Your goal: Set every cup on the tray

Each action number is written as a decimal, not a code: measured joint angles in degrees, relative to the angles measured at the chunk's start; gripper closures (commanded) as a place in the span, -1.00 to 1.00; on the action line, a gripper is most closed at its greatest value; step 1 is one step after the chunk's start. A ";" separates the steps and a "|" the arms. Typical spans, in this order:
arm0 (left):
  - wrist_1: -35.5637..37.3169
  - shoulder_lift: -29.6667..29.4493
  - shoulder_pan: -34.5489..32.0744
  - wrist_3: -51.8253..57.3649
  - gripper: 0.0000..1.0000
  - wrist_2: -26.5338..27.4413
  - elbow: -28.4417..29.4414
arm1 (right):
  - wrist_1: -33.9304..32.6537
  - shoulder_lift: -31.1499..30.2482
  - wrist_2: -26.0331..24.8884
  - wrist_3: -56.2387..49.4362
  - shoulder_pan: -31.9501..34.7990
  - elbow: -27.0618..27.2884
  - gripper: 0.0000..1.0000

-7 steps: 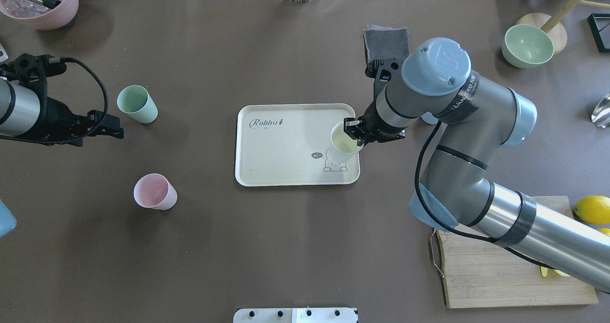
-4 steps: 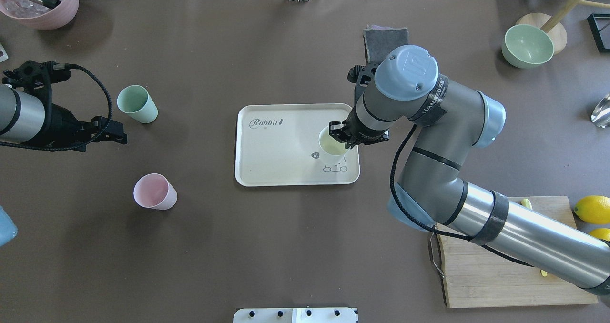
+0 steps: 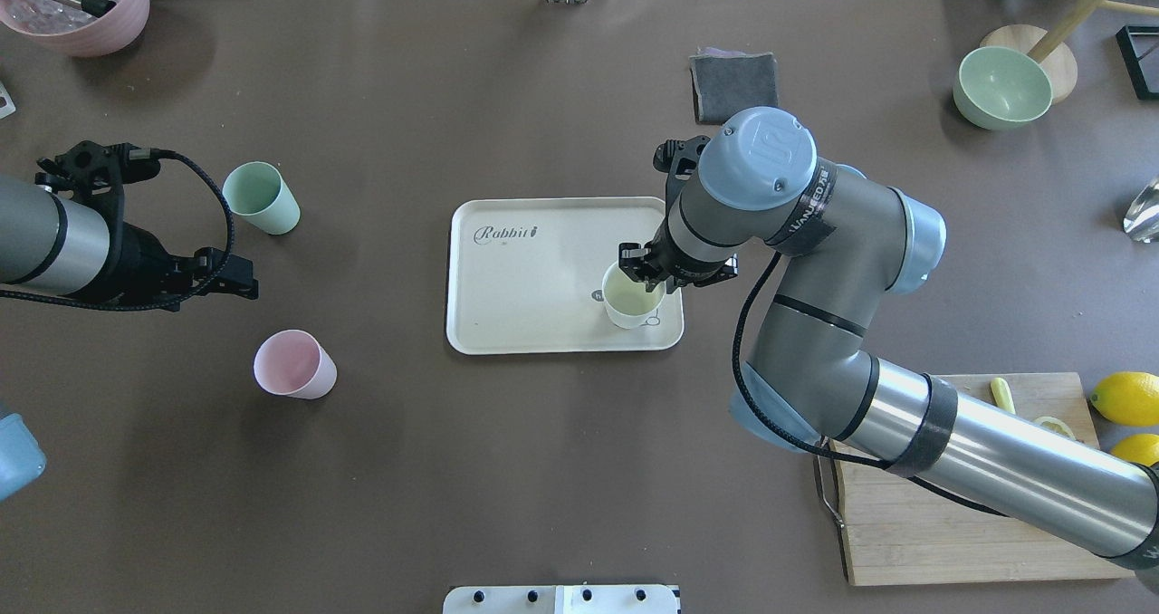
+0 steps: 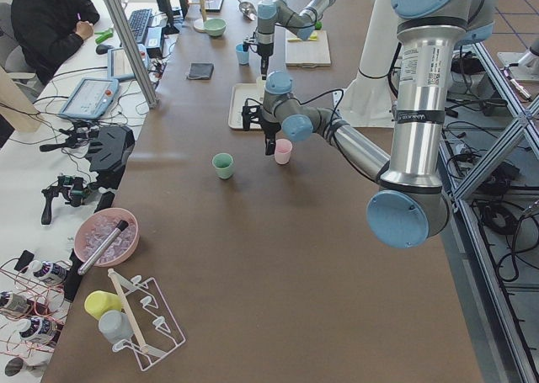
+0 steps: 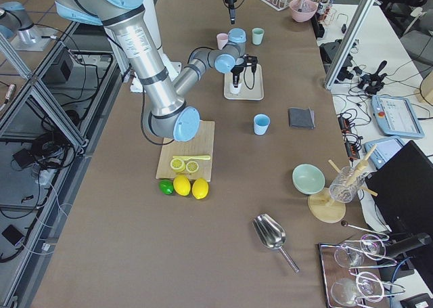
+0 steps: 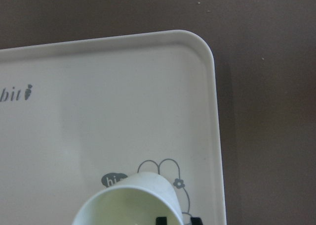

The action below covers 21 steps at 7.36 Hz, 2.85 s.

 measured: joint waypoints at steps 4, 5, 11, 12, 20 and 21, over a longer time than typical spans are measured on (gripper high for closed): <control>0.02 0.28 9.03 -2.80 -0.79 7.07 -0.11 | -2.35 -1.04 9.02 -0.37 8.46 3.24 -0.99; -0.06 0.82 9.74 -2.73 -0.69 7.65 0.11 | -5.34 -1.09 10.27 -0.82 9.86 5.35 -0.99; -3.53 0.38 11.52 -2.75 1.00 9.42 5.01 | -13.90 -5.56 14.58 -7.56 17.51 13.13 -0.99; -3.92 0.17 11.81 -2.82 1.00 9.50 5.19 | -13.97 -7.16 14.97 -10.11 19.19 13.26 -0.99; 19.87 -24.05 11.76 -6.61 1.00 9.33 3.46 | -12.32 -16.78 13.97 -26.26 27.06 7.45 -0.99; 21.39 -27.56 11.95 -8.11 1.00 10.01 5.92 | -10.09 -16.58 13.32 -26.46 26.69 5.37 -0.99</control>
